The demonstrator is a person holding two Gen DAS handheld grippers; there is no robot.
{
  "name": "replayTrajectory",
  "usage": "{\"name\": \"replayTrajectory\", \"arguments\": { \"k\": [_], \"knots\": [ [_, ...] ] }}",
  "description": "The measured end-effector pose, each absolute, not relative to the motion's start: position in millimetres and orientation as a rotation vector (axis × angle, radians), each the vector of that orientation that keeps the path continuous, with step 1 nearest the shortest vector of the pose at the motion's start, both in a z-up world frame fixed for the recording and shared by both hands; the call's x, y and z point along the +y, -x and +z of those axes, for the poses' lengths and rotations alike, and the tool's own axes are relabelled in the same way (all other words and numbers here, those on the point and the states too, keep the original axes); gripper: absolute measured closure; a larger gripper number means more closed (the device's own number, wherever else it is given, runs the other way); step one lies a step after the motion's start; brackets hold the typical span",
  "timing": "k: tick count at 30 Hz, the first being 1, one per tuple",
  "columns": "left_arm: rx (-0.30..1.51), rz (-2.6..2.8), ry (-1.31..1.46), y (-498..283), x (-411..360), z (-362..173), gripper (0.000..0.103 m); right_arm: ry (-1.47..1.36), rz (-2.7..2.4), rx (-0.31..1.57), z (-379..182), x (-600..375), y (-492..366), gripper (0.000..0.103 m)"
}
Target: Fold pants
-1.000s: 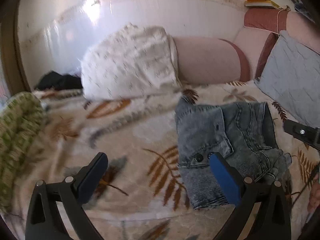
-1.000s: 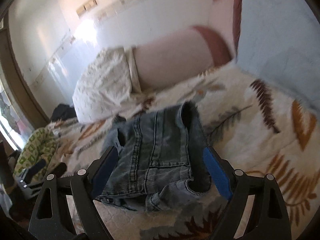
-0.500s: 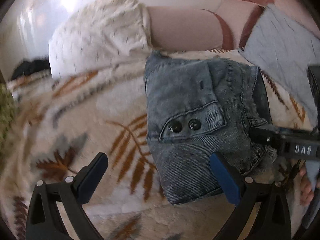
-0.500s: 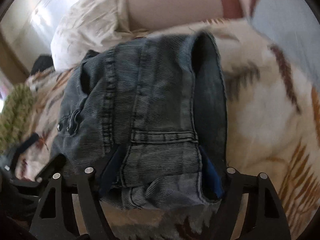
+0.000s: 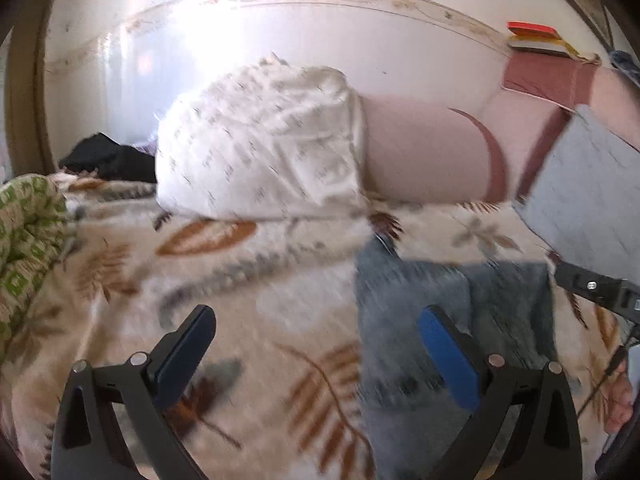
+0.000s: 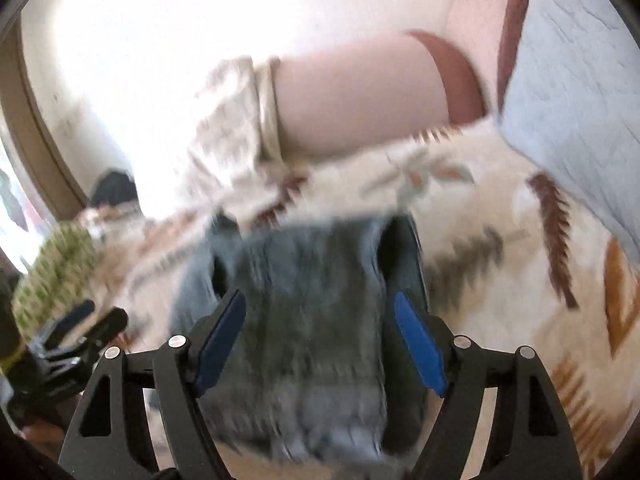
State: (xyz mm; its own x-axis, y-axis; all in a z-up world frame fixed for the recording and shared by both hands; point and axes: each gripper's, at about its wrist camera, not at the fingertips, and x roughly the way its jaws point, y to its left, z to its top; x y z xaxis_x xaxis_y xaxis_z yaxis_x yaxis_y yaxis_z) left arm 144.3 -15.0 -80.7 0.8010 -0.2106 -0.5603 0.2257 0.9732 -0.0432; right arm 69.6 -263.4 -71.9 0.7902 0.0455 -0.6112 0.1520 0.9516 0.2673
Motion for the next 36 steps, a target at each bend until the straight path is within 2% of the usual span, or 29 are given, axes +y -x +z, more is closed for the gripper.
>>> {"name": "replayTrajectory", "arguments": {
  "k": [4,9,15,18,23,28,36],
  "knots": [
    [0.569,-0.203,-0.067,-176,-28,-80,0.000,-0.326,0.012,0.604,-66,-263,-98,0.027],
    [0.617,-0.238,-0.082,-215,-51,-89,0.000,-0.406,0.072,0.619,-82,-268,-140,0.027],
    [0.686,-0.228,-0.298,-240,-91,-126,0.000,-0.480,-0.003,0.724,-111,-287,-166,0.026],
    [0.729,-0.224,-0.256,-245,-87,-140,0.000,-0.548,-0.070,0.860,-141,-303,-173,0.027],
    [0.775,-0.208,-0.235,-244,-81,-140,0.000,-0.511,-0.093,0.870,-150,-301,-173,0.027],
    [0.772,-0.145,-0.209,-229,-69,-111,0.000,-0.543,-0.122,0.822,-133,-308,-156,0.025],
    [0.678,-0.105,-0.059,-146,-14,-69,0.000,-0.529,-0.164,0.565,-70,-316,-71,0.022]
  ]
}}
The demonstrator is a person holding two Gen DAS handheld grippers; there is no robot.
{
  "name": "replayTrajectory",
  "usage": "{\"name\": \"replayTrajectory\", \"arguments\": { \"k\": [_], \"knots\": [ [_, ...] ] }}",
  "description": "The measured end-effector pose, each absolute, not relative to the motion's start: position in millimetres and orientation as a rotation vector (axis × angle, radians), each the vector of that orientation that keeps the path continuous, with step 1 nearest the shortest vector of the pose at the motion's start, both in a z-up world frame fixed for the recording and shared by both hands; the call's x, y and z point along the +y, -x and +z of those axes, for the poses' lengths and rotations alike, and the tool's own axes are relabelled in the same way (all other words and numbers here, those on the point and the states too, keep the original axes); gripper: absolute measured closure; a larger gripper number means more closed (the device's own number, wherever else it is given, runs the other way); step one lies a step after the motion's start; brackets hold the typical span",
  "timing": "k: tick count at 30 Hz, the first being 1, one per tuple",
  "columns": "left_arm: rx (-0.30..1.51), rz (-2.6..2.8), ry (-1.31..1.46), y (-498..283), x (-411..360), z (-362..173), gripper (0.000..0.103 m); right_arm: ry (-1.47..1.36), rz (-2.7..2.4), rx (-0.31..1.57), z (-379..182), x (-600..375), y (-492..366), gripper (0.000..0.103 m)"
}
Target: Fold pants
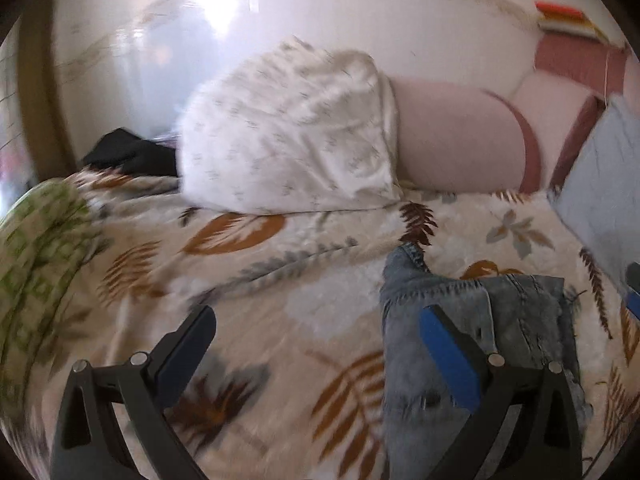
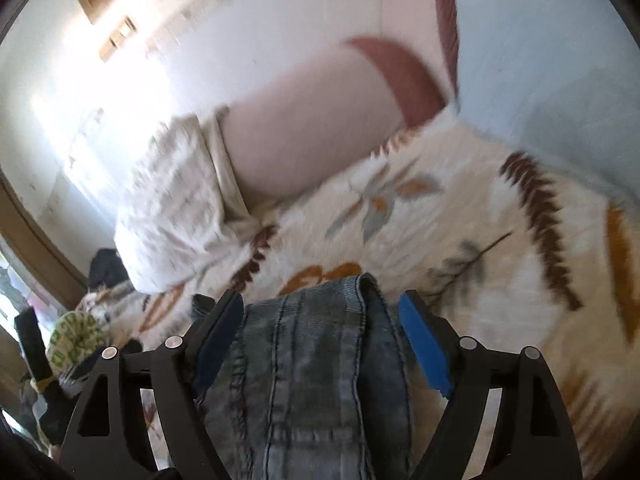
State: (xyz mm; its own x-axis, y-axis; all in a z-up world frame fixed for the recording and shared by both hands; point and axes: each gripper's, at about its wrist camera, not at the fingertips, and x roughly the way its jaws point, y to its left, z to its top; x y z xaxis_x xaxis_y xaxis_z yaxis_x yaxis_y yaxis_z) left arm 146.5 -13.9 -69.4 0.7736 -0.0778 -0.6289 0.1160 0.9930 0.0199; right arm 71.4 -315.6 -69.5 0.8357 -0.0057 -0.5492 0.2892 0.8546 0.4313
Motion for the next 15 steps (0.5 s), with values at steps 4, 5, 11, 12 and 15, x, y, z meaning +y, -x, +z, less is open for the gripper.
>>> {"name": "replayTrajectory", "arguments": {
  "k": [4,5,11,12,15],
  "knots": [
    [0.662,-0.123,-0.060,-101,-3,-70,0.000,-0.470,-0.166,0.477,-54,-298,-23,0.017],
    [0.637,-0.128,-0.078,-87,-2,-70,0.000,-0.458,-0.161,0.465,-51,-292,-8,0.017],
    [0.547,-0.186,-0.141,-34,-3,-61,0.000,-0.438,-0.160,0.482,-55,-271,39,0.016],
    [0.536,-0.188,-0.141,-30,-3,-60,0.000,-0.437,-0.158,0.484,-56,-269,43,0.016],
    [0.506,-0.187,-0.151,-24,-4,-55,0.000,-0.415,-0.148,0.487,-57,-258,52,0.016]
  ]
}}
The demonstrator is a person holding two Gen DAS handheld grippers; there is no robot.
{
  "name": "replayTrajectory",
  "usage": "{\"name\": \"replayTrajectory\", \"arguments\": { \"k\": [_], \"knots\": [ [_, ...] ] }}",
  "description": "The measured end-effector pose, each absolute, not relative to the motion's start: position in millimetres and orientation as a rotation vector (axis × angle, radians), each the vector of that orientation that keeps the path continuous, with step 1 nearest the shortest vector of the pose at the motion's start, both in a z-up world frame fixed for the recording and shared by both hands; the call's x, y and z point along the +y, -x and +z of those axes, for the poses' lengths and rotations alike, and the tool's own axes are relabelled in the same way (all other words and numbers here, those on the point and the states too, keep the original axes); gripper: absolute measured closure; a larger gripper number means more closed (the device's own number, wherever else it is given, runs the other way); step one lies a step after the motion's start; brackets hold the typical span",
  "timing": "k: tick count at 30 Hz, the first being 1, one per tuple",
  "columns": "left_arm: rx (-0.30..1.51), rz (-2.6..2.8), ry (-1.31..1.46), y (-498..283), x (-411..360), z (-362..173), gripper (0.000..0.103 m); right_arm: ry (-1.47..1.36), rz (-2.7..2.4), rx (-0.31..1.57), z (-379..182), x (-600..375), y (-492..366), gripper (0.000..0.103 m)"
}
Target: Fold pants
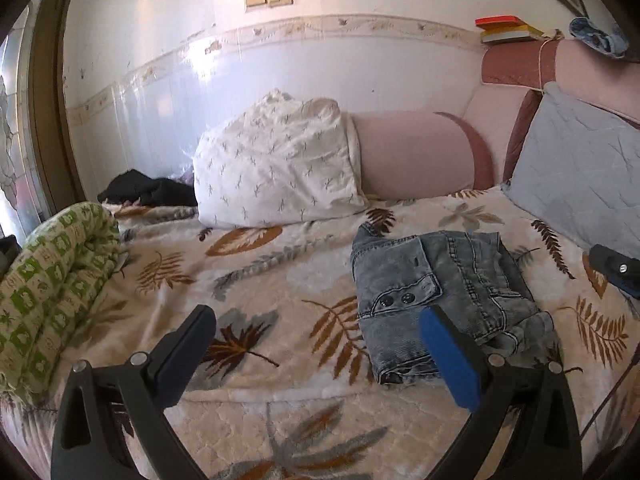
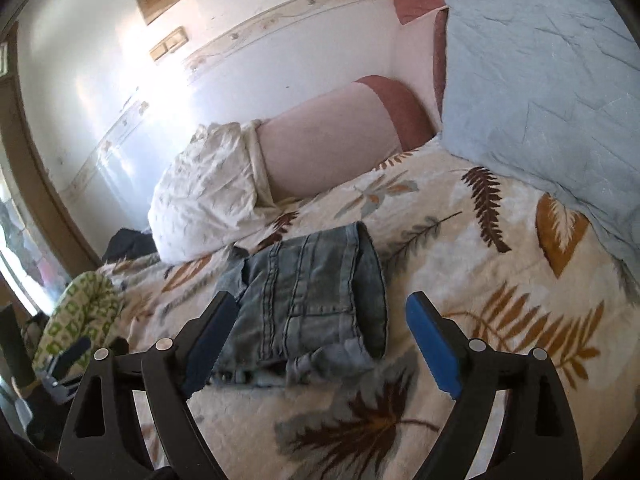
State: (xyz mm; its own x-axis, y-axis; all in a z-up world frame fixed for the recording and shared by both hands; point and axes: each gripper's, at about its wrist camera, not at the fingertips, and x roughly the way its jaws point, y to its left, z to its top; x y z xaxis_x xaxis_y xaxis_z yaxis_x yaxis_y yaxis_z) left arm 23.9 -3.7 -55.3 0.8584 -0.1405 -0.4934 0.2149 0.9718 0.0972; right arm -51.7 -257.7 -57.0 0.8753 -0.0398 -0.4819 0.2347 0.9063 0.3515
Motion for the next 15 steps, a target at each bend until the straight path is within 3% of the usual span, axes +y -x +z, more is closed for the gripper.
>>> {"name": "replayTrajectory", "arguments": {
  "k": [15],
  "knots": [
    [0.502,-0.161,-0.143,-37,1,-57,0.000,-0.268,-0.179,0.501,-67,-229,21,0.016]
  ]
}}
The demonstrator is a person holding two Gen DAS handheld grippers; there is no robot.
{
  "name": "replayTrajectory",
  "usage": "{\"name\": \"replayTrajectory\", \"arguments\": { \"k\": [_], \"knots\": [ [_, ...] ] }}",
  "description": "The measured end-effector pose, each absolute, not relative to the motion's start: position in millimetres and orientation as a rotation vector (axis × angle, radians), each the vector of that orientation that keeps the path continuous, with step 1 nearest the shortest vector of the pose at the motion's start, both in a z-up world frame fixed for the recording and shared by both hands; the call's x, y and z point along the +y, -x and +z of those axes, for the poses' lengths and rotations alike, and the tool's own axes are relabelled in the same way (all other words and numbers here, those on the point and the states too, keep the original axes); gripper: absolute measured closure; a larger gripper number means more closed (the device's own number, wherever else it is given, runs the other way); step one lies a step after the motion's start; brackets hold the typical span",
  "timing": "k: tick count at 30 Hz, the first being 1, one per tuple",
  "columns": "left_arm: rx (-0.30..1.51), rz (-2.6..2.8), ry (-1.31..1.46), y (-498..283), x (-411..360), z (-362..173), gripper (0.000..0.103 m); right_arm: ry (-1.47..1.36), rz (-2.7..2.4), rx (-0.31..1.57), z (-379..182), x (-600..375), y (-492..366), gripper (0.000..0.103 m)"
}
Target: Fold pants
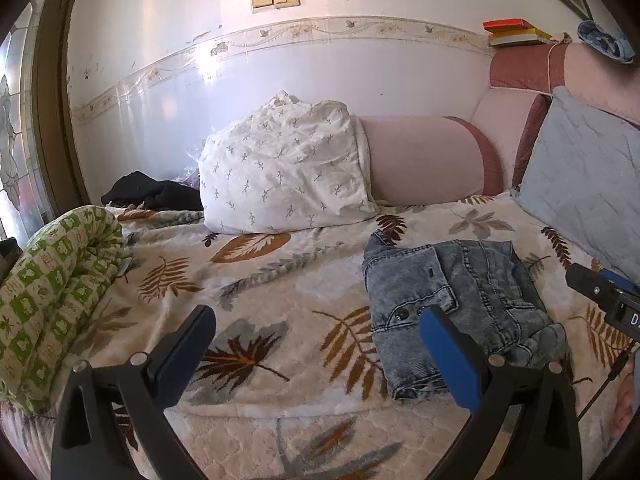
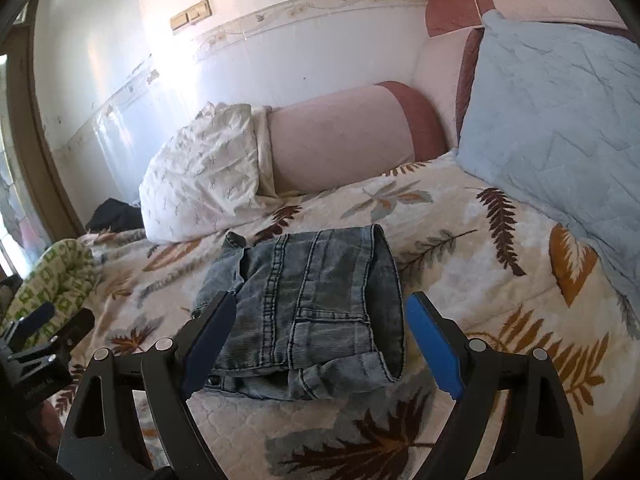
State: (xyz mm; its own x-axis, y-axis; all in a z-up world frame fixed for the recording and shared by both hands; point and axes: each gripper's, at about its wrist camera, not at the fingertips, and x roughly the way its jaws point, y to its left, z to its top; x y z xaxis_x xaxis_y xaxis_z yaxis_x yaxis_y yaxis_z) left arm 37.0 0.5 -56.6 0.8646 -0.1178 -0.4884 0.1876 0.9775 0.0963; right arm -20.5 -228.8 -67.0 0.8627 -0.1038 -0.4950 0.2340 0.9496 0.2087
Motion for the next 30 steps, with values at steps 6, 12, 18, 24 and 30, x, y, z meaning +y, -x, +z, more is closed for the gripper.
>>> {"name": "replayTrajectory", "arguments": {
  "k": [6,12,18,24,30],
  "knots": [
    [0.510,-0.160,-0.146,-37,1,-59,0.000,-0.254,-0.183,0.505,-68,-227,18,0.016],
    [0.518,-0.158,-0.150,-40,3,-60,0.000,-0.249,-0.188,0.499,-67,-228,19,0.016],
    [0.522,-0.150,-0.144,-41,4,-61,0.000,-0.219,-0.192,0.481,-65,-224,21,0.016],
    [0.581,-0.169,-0.119,-49,7,-68,0.000,-0.226,-0.197,0.483,-65,-226,22,0.016],
    [0.687,-0.205,-0.081,-68,9,-84,0.000,-0.316,-0.206,0.513,-69,-242,20,0.016]
  ]
}}
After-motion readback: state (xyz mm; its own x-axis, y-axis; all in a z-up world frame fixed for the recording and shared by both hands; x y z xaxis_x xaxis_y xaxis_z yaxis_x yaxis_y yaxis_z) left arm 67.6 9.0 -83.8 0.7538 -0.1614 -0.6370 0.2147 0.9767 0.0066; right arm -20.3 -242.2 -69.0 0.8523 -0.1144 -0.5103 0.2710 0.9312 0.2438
